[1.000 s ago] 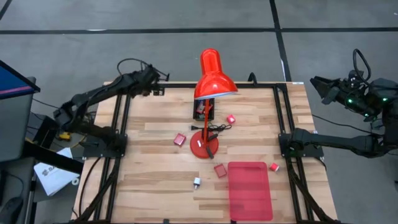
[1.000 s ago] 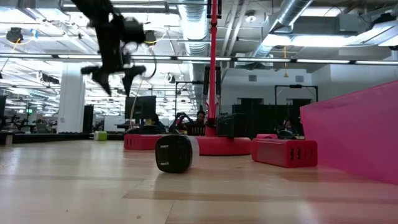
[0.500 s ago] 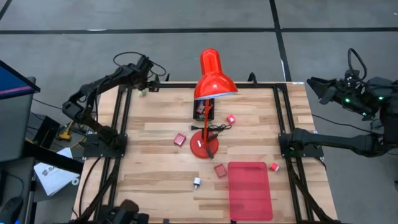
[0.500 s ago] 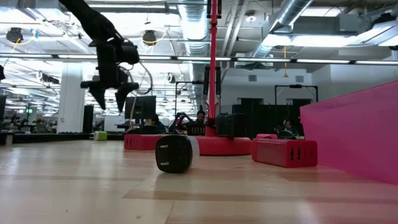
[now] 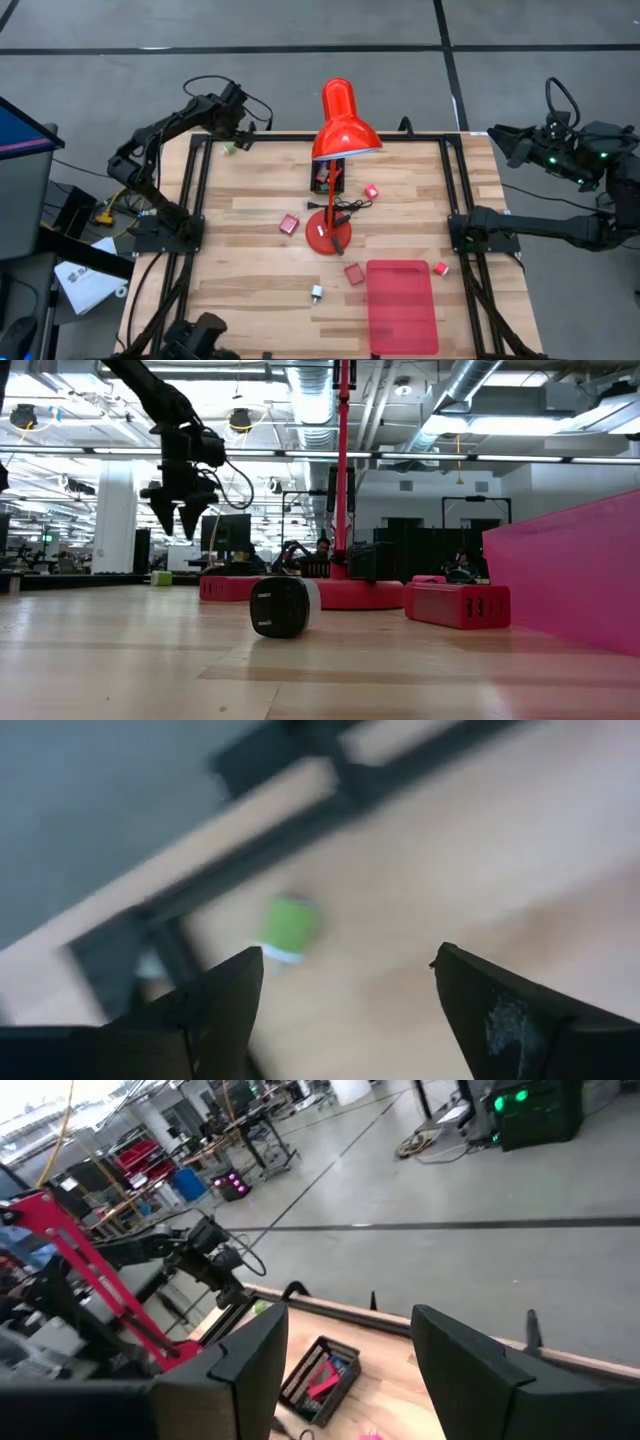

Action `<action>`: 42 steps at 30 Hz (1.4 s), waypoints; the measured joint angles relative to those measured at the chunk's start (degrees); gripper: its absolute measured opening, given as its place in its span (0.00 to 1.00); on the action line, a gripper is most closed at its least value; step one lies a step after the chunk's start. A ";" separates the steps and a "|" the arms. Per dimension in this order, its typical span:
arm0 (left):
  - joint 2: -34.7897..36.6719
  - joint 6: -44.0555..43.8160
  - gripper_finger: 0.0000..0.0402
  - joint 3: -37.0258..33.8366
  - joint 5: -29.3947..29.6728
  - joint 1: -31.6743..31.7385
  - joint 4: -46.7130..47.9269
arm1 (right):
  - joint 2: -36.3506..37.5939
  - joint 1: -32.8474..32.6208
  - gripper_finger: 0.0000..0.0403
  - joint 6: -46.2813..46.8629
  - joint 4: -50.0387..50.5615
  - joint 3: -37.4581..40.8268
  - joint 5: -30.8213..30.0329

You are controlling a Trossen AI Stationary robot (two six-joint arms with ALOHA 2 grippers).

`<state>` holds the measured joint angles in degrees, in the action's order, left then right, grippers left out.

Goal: Pick & Place Office items
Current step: Put the black digital timer into the black bin

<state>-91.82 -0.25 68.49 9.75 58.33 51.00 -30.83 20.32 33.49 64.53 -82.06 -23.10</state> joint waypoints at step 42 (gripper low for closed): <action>25.17 -70.96 0.71 -16.86 4.84 -78.71 -13.16 | -1.38 0.05 0.51 9.15 10.38 -0.07 26.28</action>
<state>-66.65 -71.22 51.62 14.60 -20.38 37.84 -32.21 20.36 42.64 74.92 -82.13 3.18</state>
